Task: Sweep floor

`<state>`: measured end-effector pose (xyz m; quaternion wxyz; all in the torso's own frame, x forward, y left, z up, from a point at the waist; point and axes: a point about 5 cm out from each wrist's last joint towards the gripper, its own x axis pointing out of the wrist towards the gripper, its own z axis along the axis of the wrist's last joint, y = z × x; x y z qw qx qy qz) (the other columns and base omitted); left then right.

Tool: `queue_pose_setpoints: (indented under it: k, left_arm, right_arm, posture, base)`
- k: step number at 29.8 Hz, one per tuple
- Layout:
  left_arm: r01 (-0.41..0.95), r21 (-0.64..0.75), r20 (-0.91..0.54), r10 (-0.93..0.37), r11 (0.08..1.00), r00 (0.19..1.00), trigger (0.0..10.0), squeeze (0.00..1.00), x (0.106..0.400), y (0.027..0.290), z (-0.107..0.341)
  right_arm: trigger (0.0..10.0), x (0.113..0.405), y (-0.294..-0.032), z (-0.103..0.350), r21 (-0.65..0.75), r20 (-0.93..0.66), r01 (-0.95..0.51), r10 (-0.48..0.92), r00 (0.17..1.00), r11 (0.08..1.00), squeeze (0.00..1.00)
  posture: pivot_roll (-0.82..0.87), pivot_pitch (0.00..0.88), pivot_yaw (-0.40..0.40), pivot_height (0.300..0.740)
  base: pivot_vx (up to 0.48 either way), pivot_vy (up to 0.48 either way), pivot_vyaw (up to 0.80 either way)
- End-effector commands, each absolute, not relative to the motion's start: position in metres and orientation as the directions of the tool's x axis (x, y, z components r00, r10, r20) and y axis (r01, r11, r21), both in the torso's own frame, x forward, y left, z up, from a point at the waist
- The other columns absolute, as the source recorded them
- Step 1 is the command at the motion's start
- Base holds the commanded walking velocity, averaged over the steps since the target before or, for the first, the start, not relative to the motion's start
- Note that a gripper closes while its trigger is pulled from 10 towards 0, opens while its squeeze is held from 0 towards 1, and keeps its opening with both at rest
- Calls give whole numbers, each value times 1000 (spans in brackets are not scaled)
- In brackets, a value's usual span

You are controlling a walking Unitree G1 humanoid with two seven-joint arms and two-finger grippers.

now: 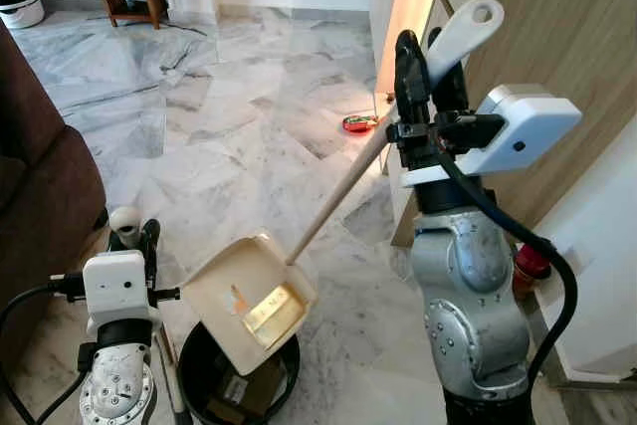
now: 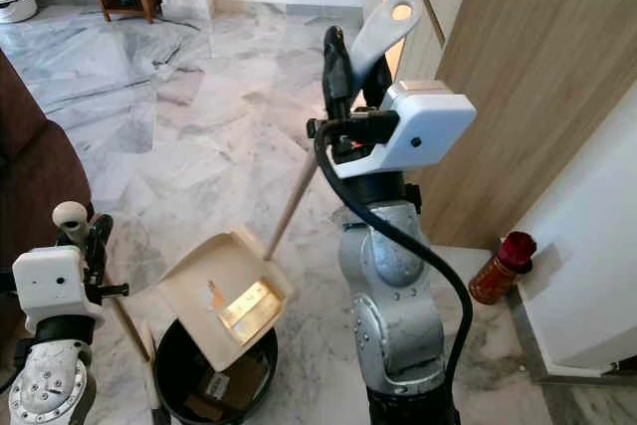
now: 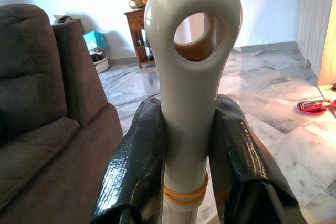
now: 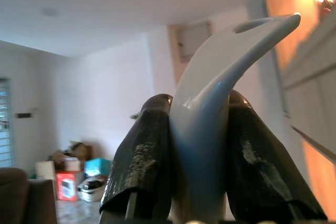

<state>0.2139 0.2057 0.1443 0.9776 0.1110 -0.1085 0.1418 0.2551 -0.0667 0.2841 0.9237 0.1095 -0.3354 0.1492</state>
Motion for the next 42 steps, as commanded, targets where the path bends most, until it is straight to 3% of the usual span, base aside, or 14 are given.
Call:
queue_pose_setpoints:
  k: [1,7,22,29,42]
  left_arm:
    - [-299,191,301,234,935,924,10000,0,214,205,154]
    - [-301,190,305,236,934,923,10000,0,215,205,155]
    - [-296,196,310,228,935,923,10000,0,218,204,155]
    - [-296,199,313,226,934,922,10000,0,219,205,156]
    - [-295,202,325,220,934,920,10000,0,224,206,157]
  right_arm:
    - [10000,236,-63,302,60,745,-380,212,632,923,0]
    - [10000,226,-52,303,-57,764,-394,294,574,918,0]
    - [10000,211,-38,307,-98,781,-468,360,511,878,0]
    - [10000,196,-25,314,-116,800,-604,435,413,789,0]
    - [10000,180,-16,319,-225,830,-614,478,286,757,0]
  posture:
    - [68,87,-19,740]
    - [68,89,-20,740]
    - [69,103,-20,740]
    - [72,109,-20,740]
    - [75,113,-16,740]
  base:
    - [0,0,0]
    - [0,0,0]
    - [0,0,0]
    - [0,0,0]
    - [0,0,0]
